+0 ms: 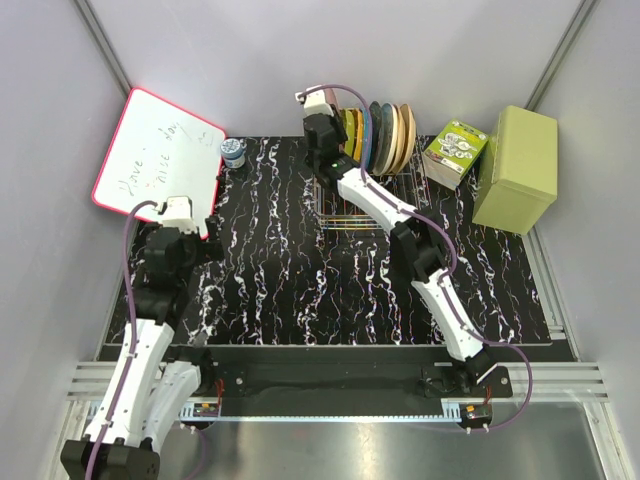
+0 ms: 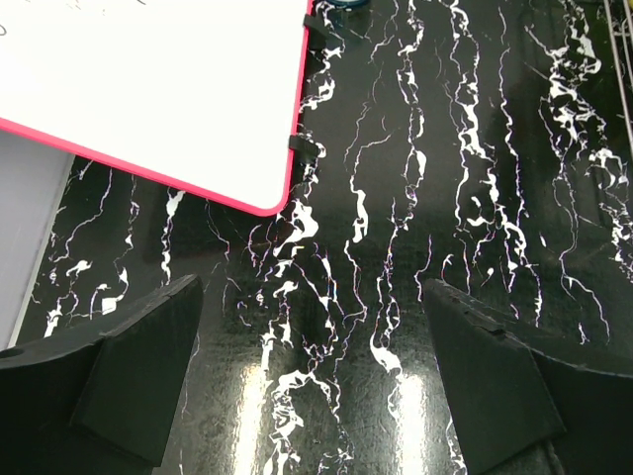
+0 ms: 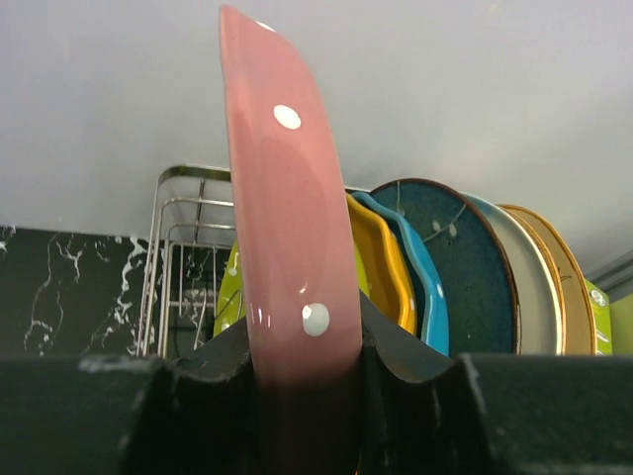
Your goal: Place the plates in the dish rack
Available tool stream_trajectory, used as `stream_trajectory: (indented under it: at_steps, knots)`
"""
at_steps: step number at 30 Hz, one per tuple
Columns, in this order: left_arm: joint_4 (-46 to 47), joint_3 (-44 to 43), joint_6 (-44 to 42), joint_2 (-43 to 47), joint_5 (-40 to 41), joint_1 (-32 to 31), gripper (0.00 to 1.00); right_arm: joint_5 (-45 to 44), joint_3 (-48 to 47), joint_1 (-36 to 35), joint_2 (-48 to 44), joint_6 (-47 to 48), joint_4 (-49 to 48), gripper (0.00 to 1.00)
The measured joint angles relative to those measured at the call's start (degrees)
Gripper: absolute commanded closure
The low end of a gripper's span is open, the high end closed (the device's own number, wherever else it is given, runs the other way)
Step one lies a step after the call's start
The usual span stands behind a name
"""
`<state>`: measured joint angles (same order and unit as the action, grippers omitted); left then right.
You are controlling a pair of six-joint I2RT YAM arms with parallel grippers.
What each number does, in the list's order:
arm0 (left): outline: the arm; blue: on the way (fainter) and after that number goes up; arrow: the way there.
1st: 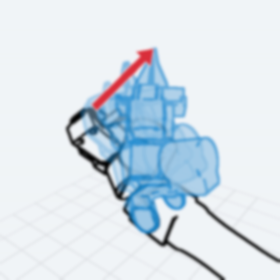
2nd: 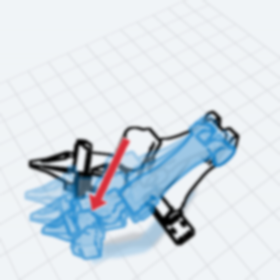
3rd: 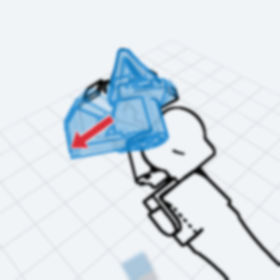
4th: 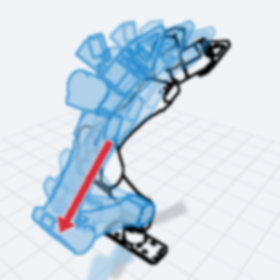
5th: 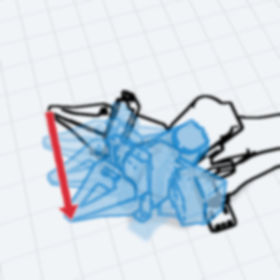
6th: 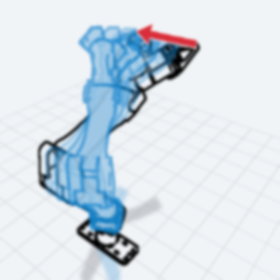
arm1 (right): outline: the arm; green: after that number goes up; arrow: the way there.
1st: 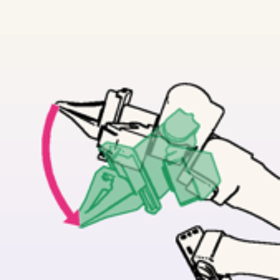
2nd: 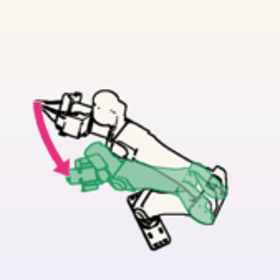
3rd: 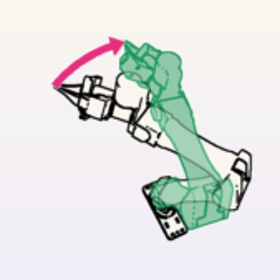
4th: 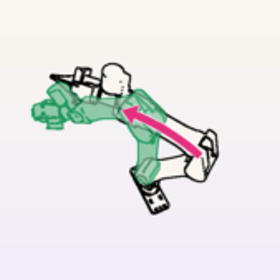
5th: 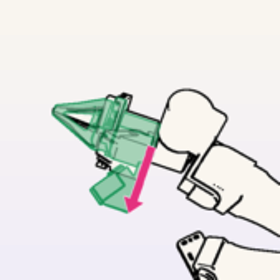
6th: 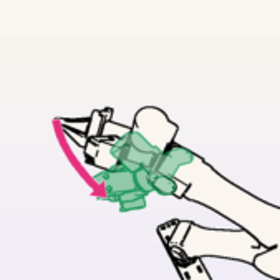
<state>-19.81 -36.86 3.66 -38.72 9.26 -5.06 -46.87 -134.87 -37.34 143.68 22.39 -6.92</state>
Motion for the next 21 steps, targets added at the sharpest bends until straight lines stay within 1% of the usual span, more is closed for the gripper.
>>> stream_trajectory:
  at_steps: [7,14,21]
  knots:
    - [0.09,0.92,-0.17,-1.01,0.00,-0.02,0.01,0.33,-2.49,0.50,0.96,-2.01,1.07,1.00]
    - [0.24,0.92,-0.22,-1.22,0.00,-0.13,0.01,1.01,-2.80,0.46,1.86,-3.39,3.74,1.00]
    - [0.24,0.92,-0.26,-1.22,0.00,-0.31,0.01,1.77,-2.82,-0.33,2.62,-4.20,3.85,1.00]
